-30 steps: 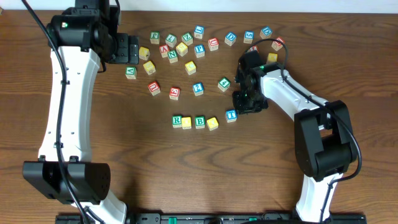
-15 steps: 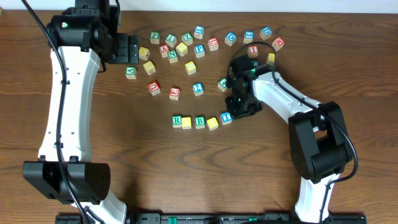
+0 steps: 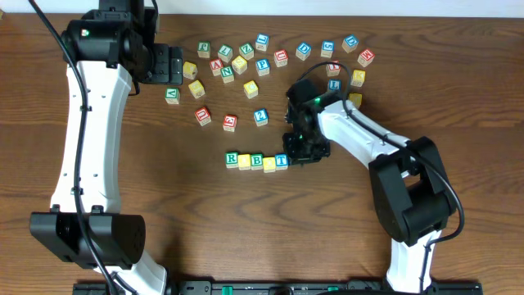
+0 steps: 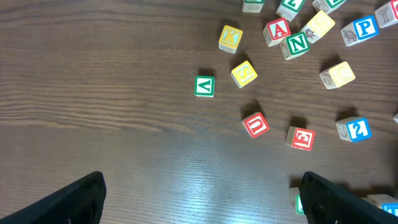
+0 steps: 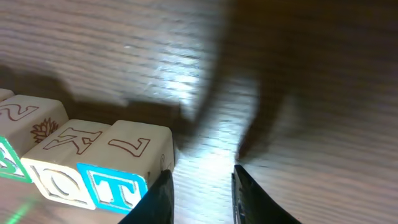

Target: Spell out ROBOT

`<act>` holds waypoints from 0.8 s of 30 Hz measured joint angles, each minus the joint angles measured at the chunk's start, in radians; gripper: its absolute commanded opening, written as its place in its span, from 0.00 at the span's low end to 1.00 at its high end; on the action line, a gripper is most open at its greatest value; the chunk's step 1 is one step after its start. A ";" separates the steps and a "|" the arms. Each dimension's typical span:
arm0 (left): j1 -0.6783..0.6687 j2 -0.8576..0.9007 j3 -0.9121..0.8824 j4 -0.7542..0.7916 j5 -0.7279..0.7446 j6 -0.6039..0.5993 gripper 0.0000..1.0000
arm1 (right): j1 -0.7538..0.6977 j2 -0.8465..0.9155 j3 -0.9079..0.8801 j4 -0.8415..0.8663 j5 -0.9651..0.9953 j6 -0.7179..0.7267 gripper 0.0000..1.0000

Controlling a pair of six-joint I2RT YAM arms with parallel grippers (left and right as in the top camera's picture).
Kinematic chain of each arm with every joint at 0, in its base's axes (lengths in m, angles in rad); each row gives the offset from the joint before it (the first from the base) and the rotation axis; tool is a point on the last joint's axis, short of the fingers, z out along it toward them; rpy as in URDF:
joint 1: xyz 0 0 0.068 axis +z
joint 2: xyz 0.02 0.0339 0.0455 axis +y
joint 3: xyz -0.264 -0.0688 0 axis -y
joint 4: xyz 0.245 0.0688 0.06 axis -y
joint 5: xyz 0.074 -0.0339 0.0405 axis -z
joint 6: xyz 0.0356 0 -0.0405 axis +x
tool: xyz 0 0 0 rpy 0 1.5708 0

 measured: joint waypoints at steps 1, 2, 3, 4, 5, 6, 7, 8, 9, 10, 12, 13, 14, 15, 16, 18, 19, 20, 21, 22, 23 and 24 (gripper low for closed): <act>0.000 0.000 0.000 0.000 0.000 0.000 0.98 | 0.005 0.000 0.000 0.010 -0.002 0.014 0.27; 0.000 0.000 0.000 0.000 0.000 0.000 0.98 | 0.010 0.000 0.000 0.027 -0.003 0.037 0.28; 0.000 0.000 0.000 0.000 0.000 0.000 0.98 | 0.011 0.000 0.000 0.031 -0.004 0.042 0.29; 0.000 0.000 0.000 0.000 0.000 0.000 0.98 | 0.012 0.000 0.000 0.040 -0.005 0.058 0.33; 0.000 0.000 0.000 0.000 0.000 0.000 0.98 | 0.012 0.000 0.000 0.044 -0.006 0.066 0.35; 0.000 0.000 0.000 0.000 0.000 0.000 0.98 | 0.012 0.000 0.000 0.044 -0.006 0.072 0.36; 0.000 0.000 0.000 0.000 0.000 0.000 0.98 | 0.012 0.000 0.000 0.045 -0.006 0.076 0.38; 0.000 0.000 0.000 0.000 0.000 0.000 0.98 | 0.012 0.000 0.000 0.042 -0.006 0.075 0.38; 0.000 0.000 0.000 0.000 0.000 0.000 0.98 | 0.012 0.000 0.002 0.027 -0.005 0.074 0.39; 0.000 0.000 0.000 0.000 0.000 0.000 0.98 | 0.011 0.000 0.006 0.008 -0.005 0.074 0.39; 0.000 0.000 0.000 0.000 0.000 0.000 0.98 | 0.007 0.000 0.028 -0.037 0.003 0.064 0.40; 0.000 0.000 0.000 0.000 0.000 0.000 0.98 | 0.002 -0.001 0.045 -0.051 0.006 0.050 0.40; 0.000 0.000 0.000 0.000 0.000 0.000 0.98 | -0.006 -0.003 0.063 -0.061 0.009 0.026 0.41; 0.000 0.000 0.000 0.000 0.000 0.000 0.98 | -0.010 -0.005 0.069 -0.062 0.013 0.014 0.41; 0.000 0.000 0.000 0.000 0.000 0.000 0.98 | -0.016 -0.012 0.074 -0.063 0.019 -0.005 0.42; 0.000 0.000 0.000 0.000 0.000 0.000 0.98 | -0.030 -0.035 0.076 -0.062 0.026 -0.058 0.44; 0.000 0.000 0.000 0.000 0.000 0.000 0.97 | -0.035 -0.045 0.076 -0.061 0.027 -0.074 0.44; 0.000 0.000 0.000 0.000 0.000 0.000 0.98 | -0.045 -0.065 0.077 -0.057 0.034 -0.098 0.47; 0.000 0.000 0.000 0.000 0.000 0.000 0.98 | -0.050 -0.072 0.077 -0.055 0.040 -0.106 0.49; 0.000 0.000 0.000 0.000 0.000 0.000 0.98 | -0.066 -0.103 0.077 -0.042 0.055 -0.126 0.53; 0.000 0.000 0.000 0.000 0.000 0.000 0.99 | -0.079 -0.126 0.080 -0.033 0.069 -0.135 0.54; 0.000 0.000 0.000 0.000 0.000 0.000 0.98 | -0.086 -0.139 0.080 -0.024 0.074 -0.145 0.56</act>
